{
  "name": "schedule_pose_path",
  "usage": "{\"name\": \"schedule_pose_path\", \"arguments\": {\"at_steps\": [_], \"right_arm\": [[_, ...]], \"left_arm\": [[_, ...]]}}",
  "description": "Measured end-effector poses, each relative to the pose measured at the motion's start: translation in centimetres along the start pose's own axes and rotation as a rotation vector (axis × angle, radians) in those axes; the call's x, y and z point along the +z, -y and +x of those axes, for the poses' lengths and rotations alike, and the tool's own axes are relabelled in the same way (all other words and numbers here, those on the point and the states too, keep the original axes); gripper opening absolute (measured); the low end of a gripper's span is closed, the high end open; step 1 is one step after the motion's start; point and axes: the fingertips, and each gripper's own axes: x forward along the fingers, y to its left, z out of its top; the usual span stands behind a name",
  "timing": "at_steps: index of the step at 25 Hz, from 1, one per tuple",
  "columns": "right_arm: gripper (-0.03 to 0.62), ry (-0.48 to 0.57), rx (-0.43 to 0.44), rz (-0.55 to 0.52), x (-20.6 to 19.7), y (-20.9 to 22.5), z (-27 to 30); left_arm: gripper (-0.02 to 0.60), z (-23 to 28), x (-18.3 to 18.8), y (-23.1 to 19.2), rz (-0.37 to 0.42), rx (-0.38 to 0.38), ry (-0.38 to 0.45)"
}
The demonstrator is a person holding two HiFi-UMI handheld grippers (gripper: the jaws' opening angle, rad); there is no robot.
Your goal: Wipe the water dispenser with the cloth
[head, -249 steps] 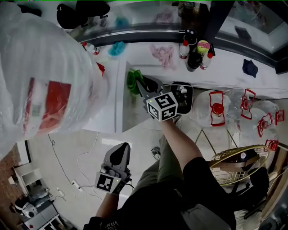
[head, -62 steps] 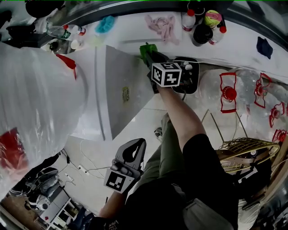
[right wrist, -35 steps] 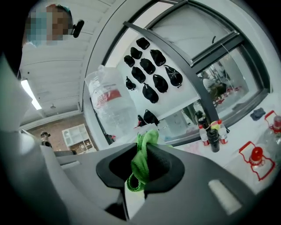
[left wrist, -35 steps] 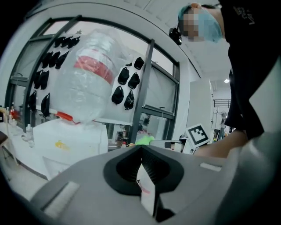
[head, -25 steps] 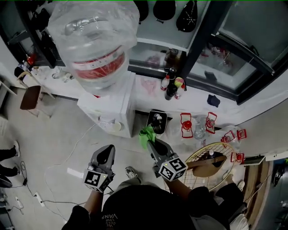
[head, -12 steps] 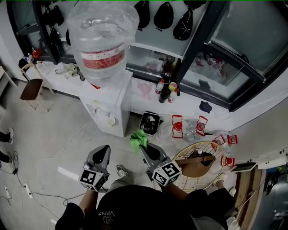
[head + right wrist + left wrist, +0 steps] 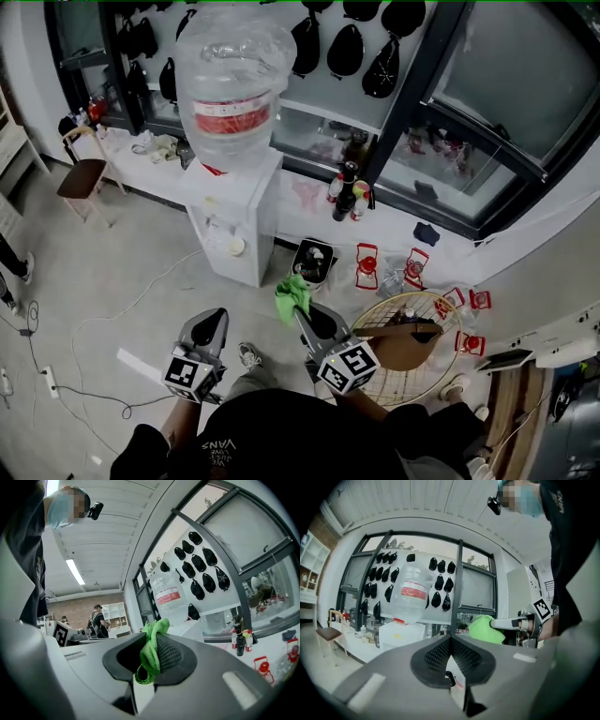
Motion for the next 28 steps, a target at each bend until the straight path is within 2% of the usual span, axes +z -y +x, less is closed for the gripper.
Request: {"name": "schedule_pose_path", "arguments": {"at_steps": [6,10,28], "right_arm": [[0.064,-0.018,0.028,-0.027,-1.0,-2.1,-2.4],[0.063,-0.017,0.042,-0.03,-1.3,-3.2,-3.3],[0.063,0.02,0.057,-0.03,-1.3,-5.6,-5.5]], "left_arm": [[0.002,-3.4,-0.8,1.7,-0.005,0.035,0.012],[0.002,-4.8,-0.9,2.0,0.019,0.055,0.064],[0.002,-8.5,-1.3,4.1,0.024,0.083,0.082]]}}
